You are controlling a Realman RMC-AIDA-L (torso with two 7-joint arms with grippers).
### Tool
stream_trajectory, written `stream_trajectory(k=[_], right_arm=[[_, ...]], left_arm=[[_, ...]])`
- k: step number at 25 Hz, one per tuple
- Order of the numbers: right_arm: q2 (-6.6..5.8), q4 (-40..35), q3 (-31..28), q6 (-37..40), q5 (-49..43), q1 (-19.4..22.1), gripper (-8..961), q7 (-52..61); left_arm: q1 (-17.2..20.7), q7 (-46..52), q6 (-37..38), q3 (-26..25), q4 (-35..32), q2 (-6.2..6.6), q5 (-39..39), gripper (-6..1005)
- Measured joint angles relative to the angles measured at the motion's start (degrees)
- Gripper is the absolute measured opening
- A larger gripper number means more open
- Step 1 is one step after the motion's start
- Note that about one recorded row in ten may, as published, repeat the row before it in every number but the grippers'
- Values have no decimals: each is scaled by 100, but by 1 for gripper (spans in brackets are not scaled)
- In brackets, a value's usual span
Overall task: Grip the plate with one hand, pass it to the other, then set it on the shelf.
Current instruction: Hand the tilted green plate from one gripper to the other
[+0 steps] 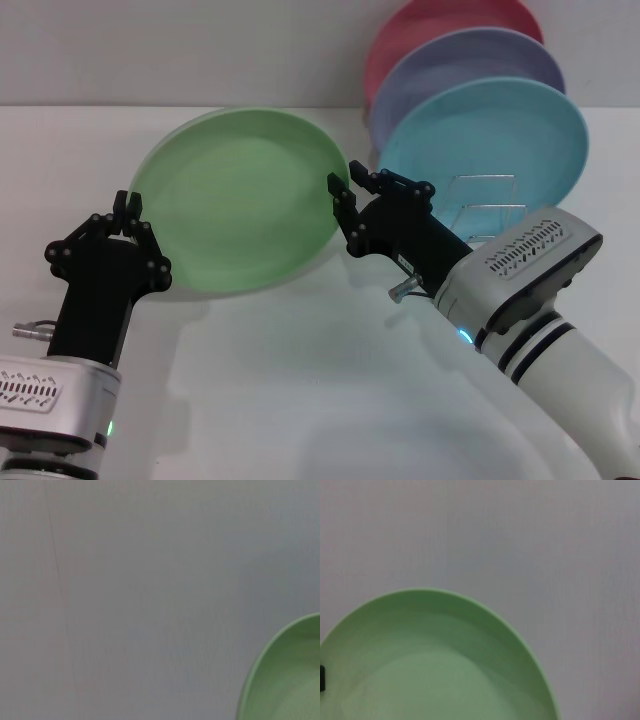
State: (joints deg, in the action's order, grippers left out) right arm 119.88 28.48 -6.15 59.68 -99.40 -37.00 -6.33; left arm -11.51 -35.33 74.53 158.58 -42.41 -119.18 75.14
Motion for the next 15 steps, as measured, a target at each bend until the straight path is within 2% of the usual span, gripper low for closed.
stream_trajectory(k=[9,15], right_arm=[[0,-20,-1,0,0,0,240,-2],[0,-50,0,0,0,-5,197,-2]], left_arm=[[0,8,0,16,5,0,0,33],[0,16,-1,22,5,0,-7,34]])
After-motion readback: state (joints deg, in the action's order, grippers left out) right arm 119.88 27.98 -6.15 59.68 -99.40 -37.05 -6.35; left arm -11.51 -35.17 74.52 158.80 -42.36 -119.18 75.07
